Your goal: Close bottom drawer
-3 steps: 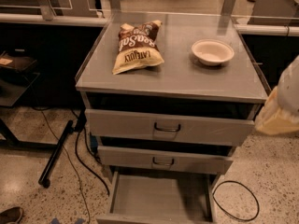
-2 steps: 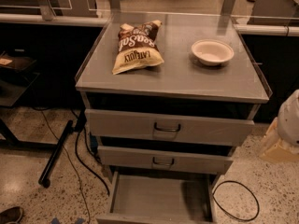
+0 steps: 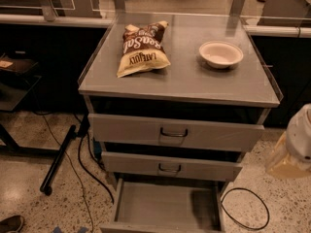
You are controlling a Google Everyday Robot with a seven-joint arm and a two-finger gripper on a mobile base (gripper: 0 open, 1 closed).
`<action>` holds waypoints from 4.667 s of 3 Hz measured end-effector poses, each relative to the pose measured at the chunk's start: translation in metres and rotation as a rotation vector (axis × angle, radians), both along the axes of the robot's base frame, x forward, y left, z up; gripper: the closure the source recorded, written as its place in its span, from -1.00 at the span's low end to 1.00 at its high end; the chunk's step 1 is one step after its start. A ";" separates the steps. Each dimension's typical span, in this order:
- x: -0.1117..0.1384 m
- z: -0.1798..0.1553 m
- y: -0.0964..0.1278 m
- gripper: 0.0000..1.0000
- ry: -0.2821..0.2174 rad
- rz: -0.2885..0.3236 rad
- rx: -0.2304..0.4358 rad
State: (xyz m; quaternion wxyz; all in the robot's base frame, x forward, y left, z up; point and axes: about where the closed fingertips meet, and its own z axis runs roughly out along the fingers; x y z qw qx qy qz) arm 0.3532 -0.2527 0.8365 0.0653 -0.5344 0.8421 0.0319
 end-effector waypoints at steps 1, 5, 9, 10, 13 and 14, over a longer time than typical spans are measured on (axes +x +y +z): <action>-0.032 -0.082 0.004 1.00 0.092 -0.085 0.043; -0.084 -0.301 0.037 1.00 0.381 -0.152 0.111; -0.094 -0.426 0.027 1.00 0.419 -0.394 0.234; -0.099 -0.475 0.011 1.00 0.423 -0.529 0.264; -0.099 -0.575 -0.003 1.00 0.534 -0.752 0.237; -0.106 -0.618 -0.001 1.00 0.602 -0.796 0.207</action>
Offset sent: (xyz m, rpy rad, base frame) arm -0.0938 0.0263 -0.2327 0.0613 0.3529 -0.1697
